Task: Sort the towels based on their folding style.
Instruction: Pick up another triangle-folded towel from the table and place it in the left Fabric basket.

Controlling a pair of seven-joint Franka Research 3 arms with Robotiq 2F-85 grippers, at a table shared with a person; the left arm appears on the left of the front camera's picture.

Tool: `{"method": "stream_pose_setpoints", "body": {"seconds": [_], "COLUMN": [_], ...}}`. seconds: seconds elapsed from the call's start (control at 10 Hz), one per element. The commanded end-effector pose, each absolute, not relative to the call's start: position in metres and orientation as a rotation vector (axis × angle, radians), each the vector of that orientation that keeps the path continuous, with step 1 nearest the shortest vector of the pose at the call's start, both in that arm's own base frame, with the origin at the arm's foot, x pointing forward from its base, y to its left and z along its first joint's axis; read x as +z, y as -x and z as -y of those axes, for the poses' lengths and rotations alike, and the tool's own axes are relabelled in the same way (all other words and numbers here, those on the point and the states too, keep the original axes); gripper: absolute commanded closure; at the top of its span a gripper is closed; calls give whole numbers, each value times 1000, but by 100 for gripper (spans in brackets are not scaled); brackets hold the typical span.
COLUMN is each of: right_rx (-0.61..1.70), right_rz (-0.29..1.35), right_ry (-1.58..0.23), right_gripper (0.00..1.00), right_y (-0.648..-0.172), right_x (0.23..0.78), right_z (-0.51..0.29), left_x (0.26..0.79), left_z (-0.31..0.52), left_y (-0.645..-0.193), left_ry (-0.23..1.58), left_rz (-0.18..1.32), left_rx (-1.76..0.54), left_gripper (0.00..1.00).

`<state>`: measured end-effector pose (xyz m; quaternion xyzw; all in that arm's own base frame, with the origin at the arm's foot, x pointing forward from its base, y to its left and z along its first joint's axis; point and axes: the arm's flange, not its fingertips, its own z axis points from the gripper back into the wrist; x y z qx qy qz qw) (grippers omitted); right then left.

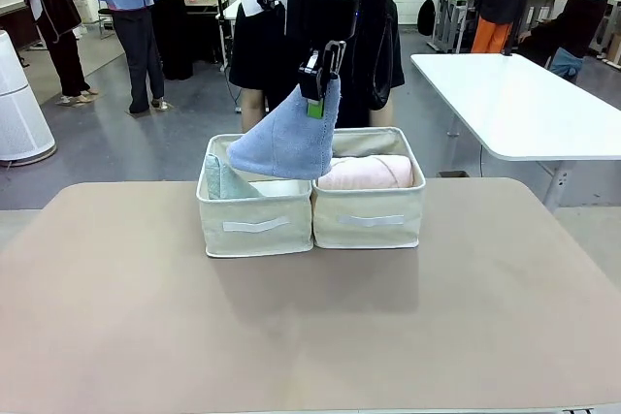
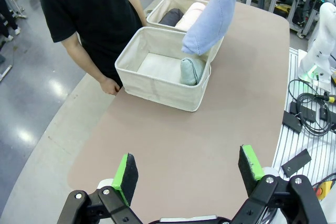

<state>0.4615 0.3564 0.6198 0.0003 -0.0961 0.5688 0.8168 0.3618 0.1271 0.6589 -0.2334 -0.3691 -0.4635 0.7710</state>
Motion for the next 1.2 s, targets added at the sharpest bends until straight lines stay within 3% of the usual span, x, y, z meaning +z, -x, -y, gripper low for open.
{"method": "stream_pose_setpoints", "body": {"seconds": [0.0, 0.6, 1.1], "right_rx": [1328, 1486, 1597], "right_rz": [258, 270, 222], "right_ry": [30, -34, -43], "right_gripper": [82, 82, 82], "right_y": [-492, -555, -570], "right_x": [623, 609, 581], "right_z": [-368, -413, -421], "left_x": [658, 658, 658], "left_z": [-127, -127, -127], "left_y": [-360, -360, -360], "left_ry": [505, 505, 505], "left_rz": [797, 797, 797], "left_rx": [-1019, -1019, -1019], "left_gripper": [0, 0, 0]}}
